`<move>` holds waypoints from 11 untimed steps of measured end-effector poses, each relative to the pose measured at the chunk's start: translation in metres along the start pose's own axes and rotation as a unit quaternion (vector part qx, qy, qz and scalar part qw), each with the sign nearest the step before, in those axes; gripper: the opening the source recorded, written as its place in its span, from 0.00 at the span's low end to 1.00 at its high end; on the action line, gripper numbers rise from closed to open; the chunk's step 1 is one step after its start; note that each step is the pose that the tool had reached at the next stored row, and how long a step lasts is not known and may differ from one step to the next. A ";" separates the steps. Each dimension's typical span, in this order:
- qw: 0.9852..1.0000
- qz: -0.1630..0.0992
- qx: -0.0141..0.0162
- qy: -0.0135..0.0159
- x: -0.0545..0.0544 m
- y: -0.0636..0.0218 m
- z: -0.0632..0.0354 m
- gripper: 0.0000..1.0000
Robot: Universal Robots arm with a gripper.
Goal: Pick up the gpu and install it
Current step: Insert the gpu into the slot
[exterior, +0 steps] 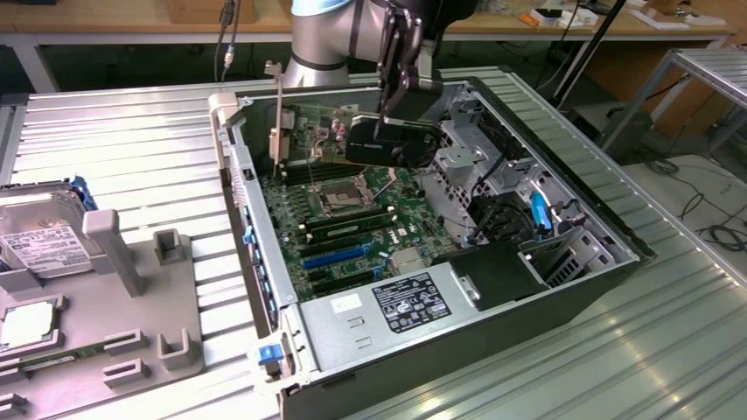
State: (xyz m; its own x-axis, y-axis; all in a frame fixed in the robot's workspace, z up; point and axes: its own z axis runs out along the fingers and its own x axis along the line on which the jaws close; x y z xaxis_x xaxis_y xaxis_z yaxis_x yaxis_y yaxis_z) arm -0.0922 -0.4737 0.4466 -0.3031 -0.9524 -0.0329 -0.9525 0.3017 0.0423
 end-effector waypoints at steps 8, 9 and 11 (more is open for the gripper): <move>1.000 -0.027 -0.001 0.001 0.000 0.0000 0.0000 0.27; 1.000 -0.030 -0.001 0.001 0.000 0.0000 0.0000 0.27; 0.999 -0.035 -0.001 0.001 0.000 0.0000 0.0000 0.27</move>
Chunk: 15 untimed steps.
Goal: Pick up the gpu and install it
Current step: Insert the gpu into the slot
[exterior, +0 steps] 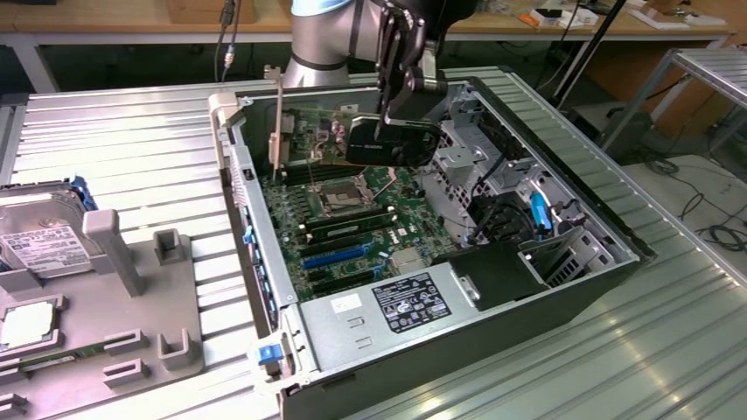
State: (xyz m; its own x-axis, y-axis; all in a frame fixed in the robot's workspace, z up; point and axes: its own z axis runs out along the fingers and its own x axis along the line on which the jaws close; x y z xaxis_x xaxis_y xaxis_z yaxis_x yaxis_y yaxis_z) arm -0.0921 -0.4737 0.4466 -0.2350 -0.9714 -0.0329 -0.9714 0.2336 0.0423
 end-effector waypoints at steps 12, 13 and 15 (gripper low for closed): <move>0.999 -0.048 -0.002 0.002 0.000 -0.0005 0.0000 0.27; 0.999 -0.052 -0.002 0.002 0.000 -0.0005 0.0000 0.27; 0.998 -0.060 -0.002 0.003 0.000 -0.0006 0.0000 0.27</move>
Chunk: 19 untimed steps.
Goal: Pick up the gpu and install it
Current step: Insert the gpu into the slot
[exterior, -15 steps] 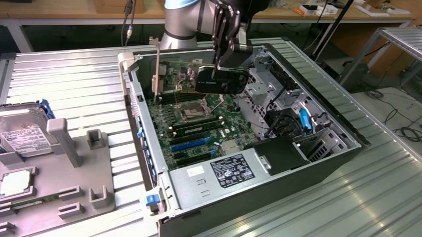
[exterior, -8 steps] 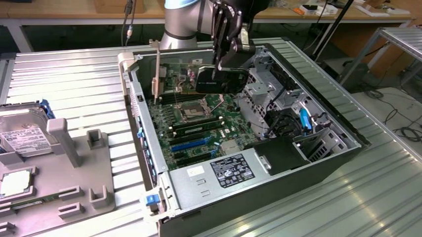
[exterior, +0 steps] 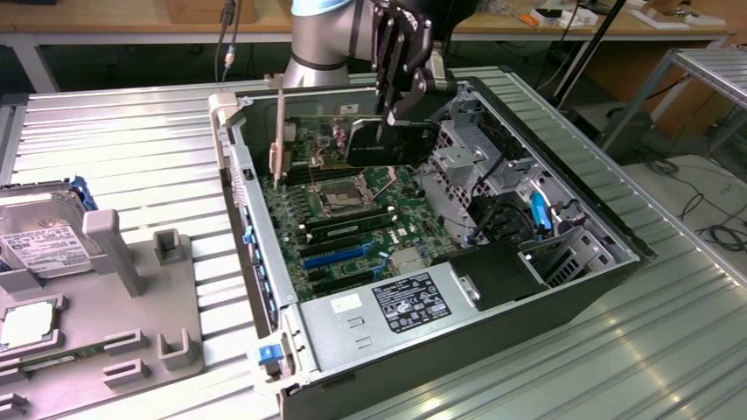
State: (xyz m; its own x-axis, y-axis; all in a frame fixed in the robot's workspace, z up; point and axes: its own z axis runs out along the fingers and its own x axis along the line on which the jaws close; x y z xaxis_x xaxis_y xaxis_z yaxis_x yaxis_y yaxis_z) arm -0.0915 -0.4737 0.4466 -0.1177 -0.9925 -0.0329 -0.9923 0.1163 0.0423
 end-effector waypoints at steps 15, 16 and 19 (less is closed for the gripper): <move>0.997 -0.077 -0.003 0.003 0.000 -0.0012 0.0000 0.27; 0.997 -0.077 -0.003 0.003 0.000 -0.0012 -0.0001 0.27; 0.997 -0.077 -0.003 0.003 0.000 -0.0012 0.0000 0.27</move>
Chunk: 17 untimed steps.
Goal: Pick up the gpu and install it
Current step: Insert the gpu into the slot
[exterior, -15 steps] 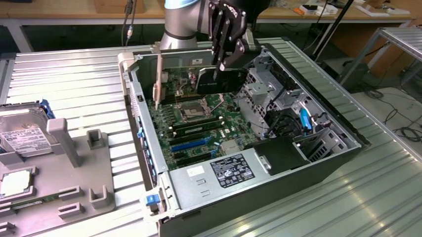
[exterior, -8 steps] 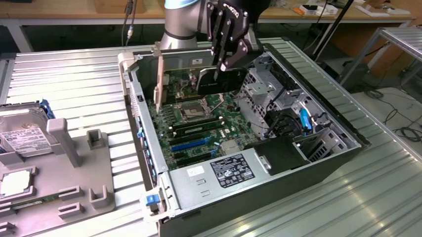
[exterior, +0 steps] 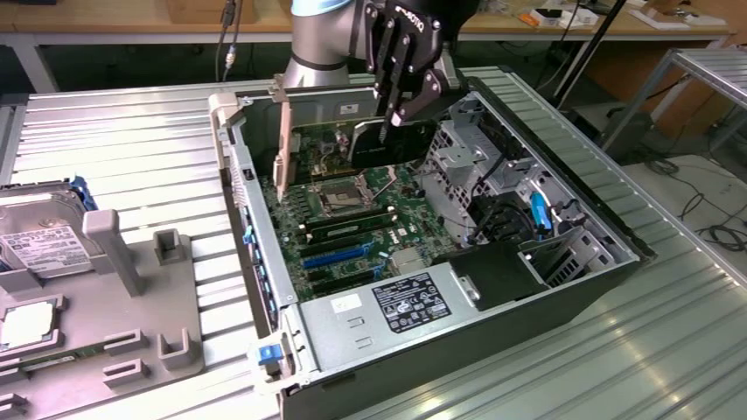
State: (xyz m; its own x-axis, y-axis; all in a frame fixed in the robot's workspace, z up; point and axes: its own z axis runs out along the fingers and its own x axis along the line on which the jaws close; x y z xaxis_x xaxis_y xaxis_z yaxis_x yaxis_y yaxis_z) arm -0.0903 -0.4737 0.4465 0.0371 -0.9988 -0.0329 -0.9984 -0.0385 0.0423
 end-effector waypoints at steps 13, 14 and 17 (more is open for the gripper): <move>1.000 0.000 0.000 0.000 0.000 -0.0115 0.0055 0.27; 1.000 0.000 0.000 0.000 0.000 -0.0117 0.0066 0.27; 1.000 0.000 0.000 0.000 0.001 -0.0126 0.0113 0.27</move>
State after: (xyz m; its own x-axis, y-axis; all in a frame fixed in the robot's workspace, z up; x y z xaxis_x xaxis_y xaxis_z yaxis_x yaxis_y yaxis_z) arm -0.0782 -0.4735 0.4347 0.0370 -0.9988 -0.0328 -0.9984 -0.0384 0.0423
